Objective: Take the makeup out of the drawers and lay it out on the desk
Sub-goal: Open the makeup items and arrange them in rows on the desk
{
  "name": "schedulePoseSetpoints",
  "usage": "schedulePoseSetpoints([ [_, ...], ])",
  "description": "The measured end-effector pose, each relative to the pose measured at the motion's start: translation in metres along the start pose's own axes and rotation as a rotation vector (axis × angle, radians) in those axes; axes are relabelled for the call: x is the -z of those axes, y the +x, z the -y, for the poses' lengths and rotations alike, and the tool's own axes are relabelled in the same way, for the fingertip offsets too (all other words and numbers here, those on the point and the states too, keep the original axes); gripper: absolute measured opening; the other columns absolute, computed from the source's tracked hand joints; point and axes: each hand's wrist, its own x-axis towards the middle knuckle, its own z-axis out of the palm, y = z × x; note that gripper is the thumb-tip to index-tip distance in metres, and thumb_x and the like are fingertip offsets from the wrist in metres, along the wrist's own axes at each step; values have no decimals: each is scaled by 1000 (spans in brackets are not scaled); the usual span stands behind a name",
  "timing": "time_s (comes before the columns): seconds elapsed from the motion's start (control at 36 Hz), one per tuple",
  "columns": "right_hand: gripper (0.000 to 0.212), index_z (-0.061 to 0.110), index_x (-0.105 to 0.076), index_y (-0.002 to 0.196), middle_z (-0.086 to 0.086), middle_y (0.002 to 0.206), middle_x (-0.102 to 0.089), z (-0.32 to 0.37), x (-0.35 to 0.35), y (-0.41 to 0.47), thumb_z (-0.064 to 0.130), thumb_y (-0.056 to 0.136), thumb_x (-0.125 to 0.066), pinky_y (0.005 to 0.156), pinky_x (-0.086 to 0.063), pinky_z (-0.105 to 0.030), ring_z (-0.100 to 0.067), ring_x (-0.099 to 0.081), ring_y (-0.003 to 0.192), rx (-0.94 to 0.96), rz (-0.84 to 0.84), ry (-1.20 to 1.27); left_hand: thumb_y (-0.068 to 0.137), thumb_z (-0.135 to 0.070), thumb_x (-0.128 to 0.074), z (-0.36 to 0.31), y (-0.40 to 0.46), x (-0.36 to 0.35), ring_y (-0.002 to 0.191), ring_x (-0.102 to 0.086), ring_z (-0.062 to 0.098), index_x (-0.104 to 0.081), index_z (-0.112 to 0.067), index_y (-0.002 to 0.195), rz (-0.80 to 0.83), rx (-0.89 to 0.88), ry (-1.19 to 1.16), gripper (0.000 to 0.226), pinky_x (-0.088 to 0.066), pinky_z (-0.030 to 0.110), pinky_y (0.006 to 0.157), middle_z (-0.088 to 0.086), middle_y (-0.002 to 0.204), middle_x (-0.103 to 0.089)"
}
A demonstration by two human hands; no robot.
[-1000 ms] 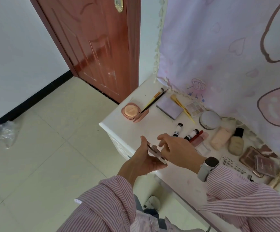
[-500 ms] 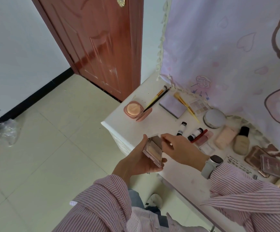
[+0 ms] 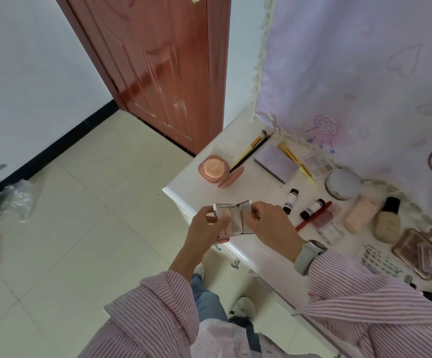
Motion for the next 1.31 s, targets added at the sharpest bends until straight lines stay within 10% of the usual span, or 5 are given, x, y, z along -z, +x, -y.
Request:
schedulePoseSetpoints([
  [0.31,25,2,-51,69,-27,83,-63,23,-27,23,23,81,-53,75,-53,-53,-39,-64,86,-203,50,418,89,-14,-58,7,32,40,66,-60,17,-53,-7,119,-460,-219,285,31,-56,26,57,7,101,-59],
  [0.53,20,8,-53,66,-7,67,-62,40,-48,38,9,86,-53,79,-56,-48,-30,-68,77,-359,-3,752,78,-49,-67,2,58,45,124,-29,31,-40,-8,137,-367,-227,809,76,-24,33,103,14,135,-37],
  [1.0,15,5,-61,93,-11,89,-68,38,-50,42,19,90,-56,72,-58,-28,-20,-68,78,-397,45,955,81,-36,-69,-7,69,49,127,-22,30,-27,-8,143,-359,-296,745,80,-27,39,104,15,139,-28],
  [1.14,9,17,-56,100,-5,102,-65,10,-37,27,17,93,-50,71,-53,-22,-12,-61,75,-357,-65,743,89,-18,-61,9,49,51,141,-13,28,-18,-3,146,-372,-363,645,74,-21,37,111,13,153,-19],
  [1.31,36,8,-51,124,-12,116,-54,-40,-11,30,23,91,-51,89,-40,-36,-26,-47,108,-210,-364,-162,83,-16,-68,28,43,53,145,0,20,-3,-4,147,-265,-365,748,92,-10,30,113,7,157,-1],
])
